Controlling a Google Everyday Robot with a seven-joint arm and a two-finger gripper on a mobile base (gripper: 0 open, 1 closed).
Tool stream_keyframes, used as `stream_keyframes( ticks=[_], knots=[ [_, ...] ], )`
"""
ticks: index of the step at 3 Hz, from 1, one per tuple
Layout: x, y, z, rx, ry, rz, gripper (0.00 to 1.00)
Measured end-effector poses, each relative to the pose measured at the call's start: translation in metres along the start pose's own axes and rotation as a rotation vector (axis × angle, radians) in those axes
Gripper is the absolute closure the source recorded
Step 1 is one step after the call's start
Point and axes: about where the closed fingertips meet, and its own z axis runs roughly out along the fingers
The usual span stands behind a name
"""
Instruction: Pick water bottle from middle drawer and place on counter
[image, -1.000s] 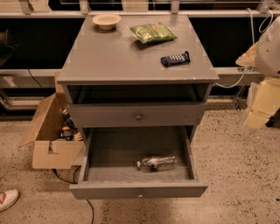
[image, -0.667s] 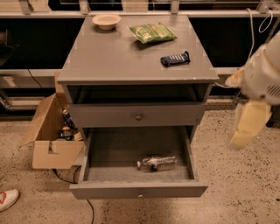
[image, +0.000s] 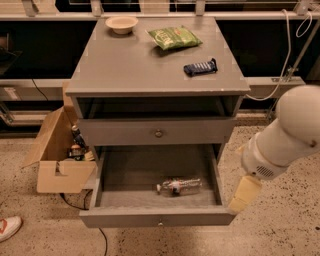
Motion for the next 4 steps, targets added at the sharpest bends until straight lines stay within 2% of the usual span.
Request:
stream_keyframes(
  ticks=[1,2,3,4],
  knots=[
    [-0.007,-0.012,0.006,0.048,-0.031,0.001,0.00],
    [-0.007,-0.012,0.006,0.048,-0.031,0.000,0.00],
    [-0.018,-0.020,0.039,0.055,-0.023,-0.076,0.00],
    [-0.035,-0.038,0.084,0.054,-0.054,-0.164,0.00]
  ],
)
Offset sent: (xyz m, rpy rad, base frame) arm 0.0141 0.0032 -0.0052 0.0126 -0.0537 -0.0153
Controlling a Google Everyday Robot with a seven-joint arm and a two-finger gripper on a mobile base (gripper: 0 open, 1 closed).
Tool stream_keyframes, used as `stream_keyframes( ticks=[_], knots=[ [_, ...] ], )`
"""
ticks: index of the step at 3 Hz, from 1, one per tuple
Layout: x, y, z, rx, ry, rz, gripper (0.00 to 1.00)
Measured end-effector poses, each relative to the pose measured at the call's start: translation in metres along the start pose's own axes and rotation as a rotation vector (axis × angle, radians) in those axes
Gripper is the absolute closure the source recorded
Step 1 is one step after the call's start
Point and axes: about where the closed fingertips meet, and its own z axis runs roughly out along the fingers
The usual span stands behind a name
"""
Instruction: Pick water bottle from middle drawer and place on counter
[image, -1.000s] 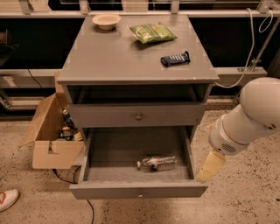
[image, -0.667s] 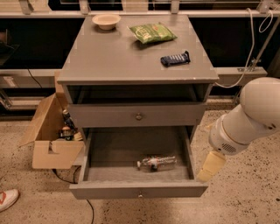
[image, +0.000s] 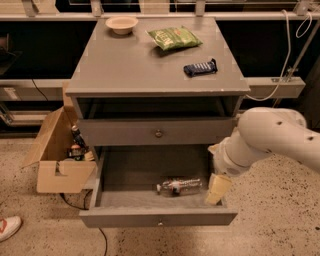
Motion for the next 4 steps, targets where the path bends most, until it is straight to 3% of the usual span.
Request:
stream_keyframes(
  ticks=[1,4],
  knots=[
    [-0.014,-0.024,0.064,-0.045,-0.059,-0.105,0.00],
    [-0.020,-0.057,0.195,-0.157,-0.206,-0.150,0.00]
  ],
)
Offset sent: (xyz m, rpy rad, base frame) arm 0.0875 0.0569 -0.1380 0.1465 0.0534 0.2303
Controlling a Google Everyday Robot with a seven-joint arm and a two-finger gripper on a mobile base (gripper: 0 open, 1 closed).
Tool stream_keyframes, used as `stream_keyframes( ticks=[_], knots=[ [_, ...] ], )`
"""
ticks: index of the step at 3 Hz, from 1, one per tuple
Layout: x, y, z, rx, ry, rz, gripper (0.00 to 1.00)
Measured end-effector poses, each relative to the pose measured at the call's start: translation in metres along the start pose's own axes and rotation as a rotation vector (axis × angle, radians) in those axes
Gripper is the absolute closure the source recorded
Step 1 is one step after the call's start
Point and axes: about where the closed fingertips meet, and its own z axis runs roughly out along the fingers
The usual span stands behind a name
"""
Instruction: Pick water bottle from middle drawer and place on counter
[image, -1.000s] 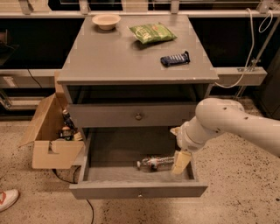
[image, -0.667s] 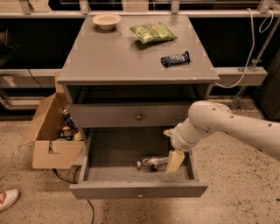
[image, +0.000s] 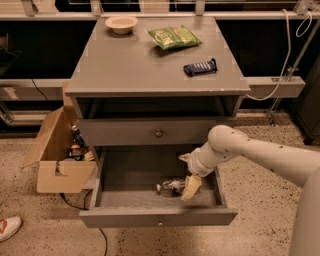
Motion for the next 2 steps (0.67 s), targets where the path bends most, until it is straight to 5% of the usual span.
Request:
stream_keyframes(
  ticks=[2],
  knots=[
    [0.0211,-0.0104,0.0343,-0.011,-0.036,0.016,0.00]
  ],
)
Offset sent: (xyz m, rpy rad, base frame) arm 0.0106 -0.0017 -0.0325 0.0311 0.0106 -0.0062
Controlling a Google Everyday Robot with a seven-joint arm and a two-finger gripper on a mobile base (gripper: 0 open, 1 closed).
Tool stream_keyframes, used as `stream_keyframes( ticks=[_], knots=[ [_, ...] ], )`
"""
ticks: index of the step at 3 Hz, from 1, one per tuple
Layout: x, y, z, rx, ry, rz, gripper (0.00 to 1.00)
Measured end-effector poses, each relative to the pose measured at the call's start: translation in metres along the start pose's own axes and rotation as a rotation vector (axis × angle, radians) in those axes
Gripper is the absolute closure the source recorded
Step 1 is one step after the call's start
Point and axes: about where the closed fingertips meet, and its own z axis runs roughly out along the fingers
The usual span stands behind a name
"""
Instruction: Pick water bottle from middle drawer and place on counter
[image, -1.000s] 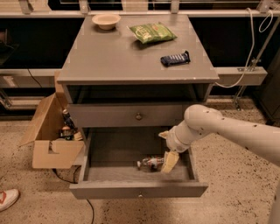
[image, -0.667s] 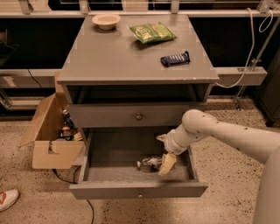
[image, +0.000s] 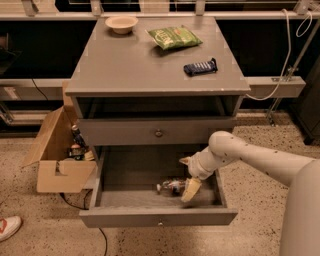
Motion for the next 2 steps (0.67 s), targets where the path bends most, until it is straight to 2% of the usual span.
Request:
stream_keyframes(
  ticks=[1,2],
  knots=[
    [0.003,0.000,0.004,0.002,0.016,0.002,0.00],
    [0.025,-0.018,0.007,0.048,0.072,-0.001,0.00]
  ],
)
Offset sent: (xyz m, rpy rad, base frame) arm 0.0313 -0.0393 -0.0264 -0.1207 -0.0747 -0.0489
